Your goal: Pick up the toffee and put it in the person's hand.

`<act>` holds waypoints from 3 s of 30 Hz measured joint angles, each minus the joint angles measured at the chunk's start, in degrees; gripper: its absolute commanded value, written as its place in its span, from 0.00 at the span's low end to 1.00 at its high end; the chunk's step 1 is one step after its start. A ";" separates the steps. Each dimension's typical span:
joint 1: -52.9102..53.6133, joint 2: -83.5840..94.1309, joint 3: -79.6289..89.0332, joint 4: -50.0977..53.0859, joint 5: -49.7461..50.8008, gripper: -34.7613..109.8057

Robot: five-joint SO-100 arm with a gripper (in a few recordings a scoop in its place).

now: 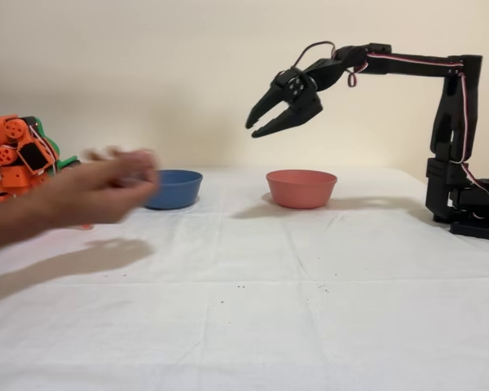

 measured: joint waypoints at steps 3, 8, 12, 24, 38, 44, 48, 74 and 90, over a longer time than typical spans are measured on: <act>1.93 7.47 5.98 0.53 2.02 0.24; 3.96 20.04 15.03 1.93 6.94 0.24; 5.54 28.65 21.09 3.52 10.90 0.24; 8.35 48.78 45.00 3.87 18.72 0.24; 9.32 75.15 75.85 6.77 17.93 0.24; 8.70 83.06 83.14 10.81 18.02 0.24; 8.61 85.96 85.34 11.60 16.79 0.24; 6.24 93.78 91.67 17.49 15.47 0.24; 6.24 93.78 94.13 15.56 15.47 0.24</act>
